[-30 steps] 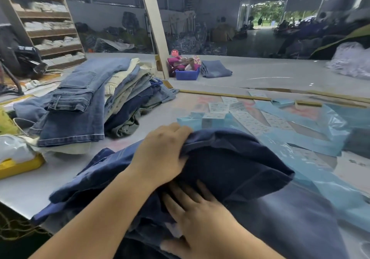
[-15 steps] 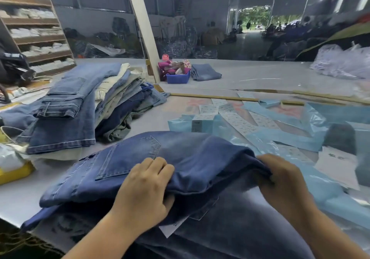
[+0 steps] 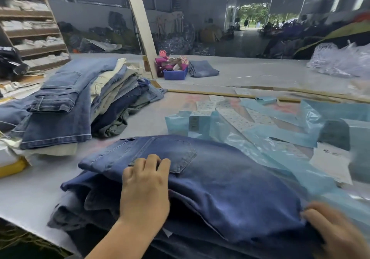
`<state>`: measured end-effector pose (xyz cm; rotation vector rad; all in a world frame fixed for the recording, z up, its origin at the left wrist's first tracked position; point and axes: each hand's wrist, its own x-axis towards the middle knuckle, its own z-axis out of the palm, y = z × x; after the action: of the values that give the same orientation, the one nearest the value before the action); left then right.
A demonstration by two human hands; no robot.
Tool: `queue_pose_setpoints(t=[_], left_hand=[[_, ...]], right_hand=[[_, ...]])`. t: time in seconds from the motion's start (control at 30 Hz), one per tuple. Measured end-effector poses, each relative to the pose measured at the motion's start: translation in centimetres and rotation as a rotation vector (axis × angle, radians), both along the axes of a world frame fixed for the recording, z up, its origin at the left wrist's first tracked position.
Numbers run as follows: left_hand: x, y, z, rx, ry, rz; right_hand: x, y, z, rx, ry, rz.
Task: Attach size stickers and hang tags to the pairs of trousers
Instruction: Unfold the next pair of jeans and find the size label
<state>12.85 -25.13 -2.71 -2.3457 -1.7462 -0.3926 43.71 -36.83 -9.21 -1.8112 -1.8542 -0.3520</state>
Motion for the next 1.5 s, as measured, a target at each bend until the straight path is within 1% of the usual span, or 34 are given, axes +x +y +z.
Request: queue_pose_setpoints(t=[0.03, 0.07, 0.13, 0.17, 0.23, 0.3, 0.37, 0.43, 0.47, 0.5, 0.57, 0.63, 0.7, 0.73, 0.8, 0.87, 0.9, 0.93, 0.97, 1.03, 1.1, 1.13, 1.2, 1.23, 1.3, 1.37, 1.4, 1.43, 1.5], left_hand=[[0.5, 0.2, 0.1, 0.006, 0.028, 0.002], [1.0, 0.3, 0.1, 0.023, 0.064, 0.0], [1.4, 0.6, -0.1, 0.038, 0.119, 0.003], [1.4, 0.7, -0.2, 0.049, 0.124, 0.001], [1.3, 0.6, 0.1, 0.062, 0.107, -0.022], [1.6, 0.5, 0.0, 0.089, 0.055, -0.102], [2.1, 0.5, 0.0, 0.156, -0.001, -0.167], [2.5, 0.5, -0.2, 0.213, -0.049, -0.211], [2.5, 0.5, -0.4, 0.217, -0.068, -0.231], [2.4, 0.5, -0.6, 0.197, -0.077, -0.236], [1.9, 0.5, -1.2, 0.138, -0.014, -0.188], [0.5, 0.7, -1.8, 0.079, 0.014, -0.075], [-1.4, 1.0, -1.4, 0.055, -0.055, 0.064], [-2.3, 1.1, -1.1, 0.043, -0.114, 0.125], [-3.5, 1.4, -0.8, -0.032, -0.282, 0.212], [-3.4, 1.4, -1.2, -0.098, -0.446, 0.244], [-3.2, 1.3, -1.4, -0.098, -0.489, 0.251], [-2.9, 1.2, -1.7, -0.073, -0.512, 0.246], [-2.8, 1.2, -1.7, -0.041, -0.528, 0.226], [-2.5, 1.3, -1.5, 0.018, -0.56, 0.143], [-2.5, 1.5, -1.1, 0.063, -0.567, 0.07], [-2.5, 1.6, -0.9, 0.076, -0.553, 0.065], [-3.2, 1.6, -0.9, 0.079, -0.479, 0.162], [-3.6, 1.6, -1.1, 0.08, -0.451, 0.243], [-4.4, 1.3, -1.6, 0.061, -0.453, 0.386], [-4.2, 0.9, -2.1, 0.005, -0.471, 0.465], [-3.9, 0.9, -2.3, -0.027, -0.448, 0.48], [-3.5, 1.1, -2.2, -0.057, -0.387, 0.484], [-2.7, 1.8, -1.4, -0.093, -0.187, 0.447]], right_hand=[[0.7, -0.1, -0.7, -0.059, 0.053, -0.021], [0.9, -0.2, 0.0, -0.065, 0.054, -0.078], [0.7, 0.1, 1.1, -0.112, -0.014, -0.16], [0.5, 0.3, 1.9, -0.15, -0.058, -0.155], [-1.2, 0.6, 4.0, -0.183, -0.117, -0.084], [-4.0, 1.0, 5.3, -0.214, -0.225, 0.06], [-6.7, 1.8, 6.5, -0.305, -0.347, 0.147], [-8.6, 3.1, 7.1, -0.445, -0.397, 0.177], [-9.2, 4.0, 7.0, -0.524, -0.367, 0.183], [-9.7, 4.7, 6.8, -0.562, -0.309, 0.19], [-9.4, 5.7, 5.8, -0.467, -0.245, 0.214], [-8.2, 6.1, 5.5, -0.417, -0.176, 0.202], [-6.9, 5.9, 5.8, -0.369, -0.079, 0.167], [-6.3, 5.8, 6.0, -0.353, -0.053, 0.139], [-5.7, 5.9, 6.3, -0.393, -0.054, 0.091], [-6.5, 6.3, 6.9, -0.484, -0.16, 0.083], [-7.5, 6.3, 7.5, -0.556, -0.212, 0.045], [-8.4, 6.6, 7.9, -0.553, -0.273, 0.029], [-9.5, 7.0, 8.3, -0.482, -0.33, 0.058], [-12.9, 7.7, 9.0, -0.324, -0.291, 0.209], [-16.2, 9.6, 8.9, -0.317, -0.312, 0.348], [-17.3, 10.7, 8.8, -0.3, -0.303, 0.374], [-18.2, 12.7, 8.9, -0.207, -0.268, 0.34], [-18.1, 13.5, 9.2, -0.152, -0.192, 0.288], [-17.3, 14.1, 9.7, -0.013, 0.104, 0.179], [-15.7, 14.5, 10.2, 0.123, 0.364, 0.09], [-15.0, 14.6, 10.3, 0.183, 0.428, 0.07], [-14.6, 14.4, 10.5, 0.214, 0.435, 0.056], [-14.7, 13.8, 10.7, 0.214, 0.417, 0.082]])
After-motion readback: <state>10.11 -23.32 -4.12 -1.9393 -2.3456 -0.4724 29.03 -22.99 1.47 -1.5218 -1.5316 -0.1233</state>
